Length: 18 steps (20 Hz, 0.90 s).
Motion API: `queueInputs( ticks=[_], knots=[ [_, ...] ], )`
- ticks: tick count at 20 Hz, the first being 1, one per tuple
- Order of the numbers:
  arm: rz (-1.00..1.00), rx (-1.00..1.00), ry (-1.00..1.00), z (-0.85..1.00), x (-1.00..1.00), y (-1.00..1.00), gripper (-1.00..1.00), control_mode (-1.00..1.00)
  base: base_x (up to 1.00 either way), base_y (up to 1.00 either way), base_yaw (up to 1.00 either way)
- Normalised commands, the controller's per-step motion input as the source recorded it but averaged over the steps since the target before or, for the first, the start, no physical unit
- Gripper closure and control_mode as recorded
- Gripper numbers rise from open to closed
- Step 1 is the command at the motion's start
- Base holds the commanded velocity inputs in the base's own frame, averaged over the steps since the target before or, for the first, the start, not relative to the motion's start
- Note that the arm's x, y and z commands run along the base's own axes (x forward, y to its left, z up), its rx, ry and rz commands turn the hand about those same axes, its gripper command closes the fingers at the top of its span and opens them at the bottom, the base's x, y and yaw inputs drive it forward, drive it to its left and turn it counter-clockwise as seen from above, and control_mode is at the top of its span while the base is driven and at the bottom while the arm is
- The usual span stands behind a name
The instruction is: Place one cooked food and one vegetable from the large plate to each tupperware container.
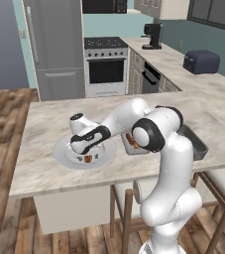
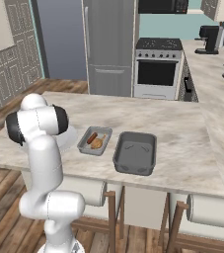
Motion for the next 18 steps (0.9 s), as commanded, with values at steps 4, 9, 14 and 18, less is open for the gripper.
queueInputs(
  ticks=[4,9,14,18],
  knots=[
    [0.01,0.0,0.0,-0.02,0.0,0.01,1.0,-1.0,0.0,0.0,0.0],
    [0.0,0.0,0.0,0.01,0.0,-0.02,1.0,-1.0,0.0,0.0,0.0],
    [0.0,0.0,0.0,0.68,-0.28,-0.48,1.0,-1.0,0.0,0.0,0.0],
    [0.02,0.0,-0.02,0.96,-0.5,-0.82,1.0,-1.0,0.0,0.0,0.0]
  ],
)
